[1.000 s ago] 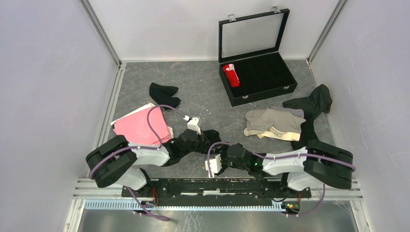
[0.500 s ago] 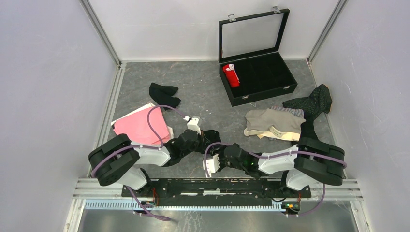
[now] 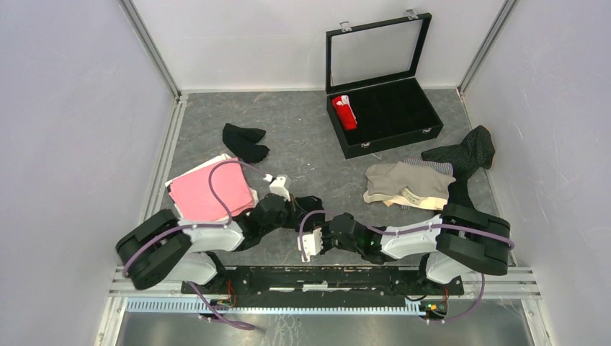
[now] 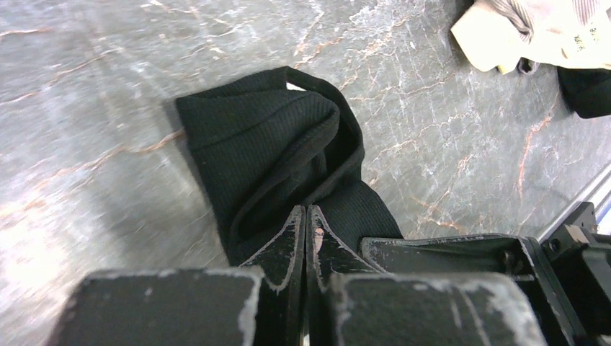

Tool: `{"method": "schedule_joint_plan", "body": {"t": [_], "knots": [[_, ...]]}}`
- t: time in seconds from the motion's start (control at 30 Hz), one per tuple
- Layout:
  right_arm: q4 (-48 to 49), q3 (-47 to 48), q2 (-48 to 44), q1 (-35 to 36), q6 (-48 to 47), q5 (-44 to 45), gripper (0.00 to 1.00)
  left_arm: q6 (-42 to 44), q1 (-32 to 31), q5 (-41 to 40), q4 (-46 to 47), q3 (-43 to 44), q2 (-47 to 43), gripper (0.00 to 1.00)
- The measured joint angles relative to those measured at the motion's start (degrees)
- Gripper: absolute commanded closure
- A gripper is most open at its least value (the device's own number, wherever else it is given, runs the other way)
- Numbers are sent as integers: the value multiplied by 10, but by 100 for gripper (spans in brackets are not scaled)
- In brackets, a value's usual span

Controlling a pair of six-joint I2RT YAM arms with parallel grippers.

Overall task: Roll the underwear
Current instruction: Roll the underwear to the center of the board.

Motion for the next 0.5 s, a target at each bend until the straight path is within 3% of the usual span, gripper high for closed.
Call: {"method": "schedule_joint_plan", "body": {"t": [0.3,0.5], "knots": [[-101,61,-1,-5,146,-37,100,-7,14,-32,-183,-21,-252,98],[-192,141,27,-39,245,-114,100,-7,14,-58,-269,-19,-303,98]]}}
